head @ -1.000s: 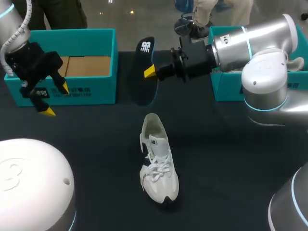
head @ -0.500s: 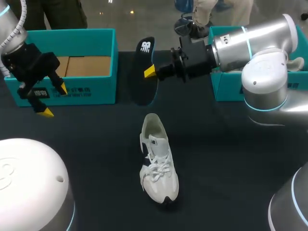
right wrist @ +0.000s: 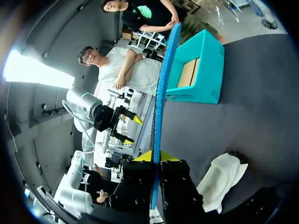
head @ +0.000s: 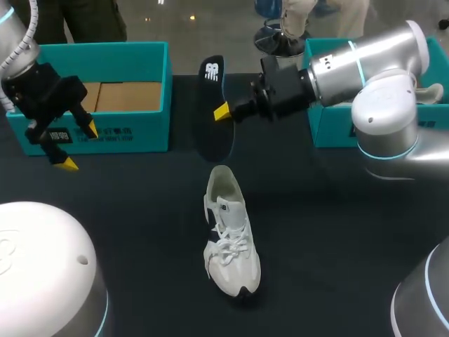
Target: Take the shoe out of the shoebox, open the shoe tongue, remove and reinsert the insole, then place the shoe into the shoebox
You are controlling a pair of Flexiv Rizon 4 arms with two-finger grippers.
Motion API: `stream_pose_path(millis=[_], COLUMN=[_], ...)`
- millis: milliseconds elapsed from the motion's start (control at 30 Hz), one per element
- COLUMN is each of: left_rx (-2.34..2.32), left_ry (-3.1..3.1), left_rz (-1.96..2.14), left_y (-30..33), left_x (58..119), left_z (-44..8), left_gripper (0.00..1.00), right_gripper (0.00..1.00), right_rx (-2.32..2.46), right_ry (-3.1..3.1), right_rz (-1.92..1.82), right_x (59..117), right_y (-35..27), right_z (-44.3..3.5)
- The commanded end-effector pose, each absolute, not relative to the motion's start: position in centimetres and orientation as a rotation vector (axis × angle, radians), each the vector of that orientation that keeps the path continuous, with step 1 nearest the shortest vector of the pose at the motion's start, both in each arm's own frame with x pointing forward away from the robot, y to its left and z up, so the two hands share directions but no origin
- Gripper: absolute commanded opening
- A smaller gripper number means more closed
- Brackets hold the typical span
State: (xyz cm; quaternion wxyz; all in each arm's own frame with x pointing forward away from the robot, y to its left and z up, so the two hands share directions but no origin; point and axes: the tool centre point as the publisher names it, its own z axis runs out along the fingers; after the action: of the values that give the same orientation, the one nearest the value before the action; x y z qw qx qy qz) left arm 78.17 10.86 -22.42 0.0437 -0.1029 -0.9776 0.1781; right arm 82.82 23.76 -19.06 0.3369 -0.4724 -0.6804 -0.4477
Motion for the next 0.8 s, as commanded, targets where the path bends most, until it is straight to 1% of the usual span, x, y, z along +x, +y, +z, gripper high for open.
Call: stream_pose_path(millis=[33,500,800], left_rx=[-0.314,-0.314,-0.314], left_ry=[-2.99,-2.99,-2.99], left_rz=[0.542,0.542,0.542], left_y=[10.9,10.9,10.9], left_x=[78.1,78.1,78.1], left_z=[-22.4,-22.4,-22.4], left_gripper=[1.0,1.0,1.0], right_gripper=[0.0,0.0,0.0], right_rx=[-1.258,-1.26,-1.281], right_ry=[-1.785,-1.798,-1.815], right_rz=[-1.195,-1.345,-1.34], right_x=[83.2,83.1,83.0], right_y=[24.4,23.0,22.6], right_z=[-20.6,-24.5,-27.1])
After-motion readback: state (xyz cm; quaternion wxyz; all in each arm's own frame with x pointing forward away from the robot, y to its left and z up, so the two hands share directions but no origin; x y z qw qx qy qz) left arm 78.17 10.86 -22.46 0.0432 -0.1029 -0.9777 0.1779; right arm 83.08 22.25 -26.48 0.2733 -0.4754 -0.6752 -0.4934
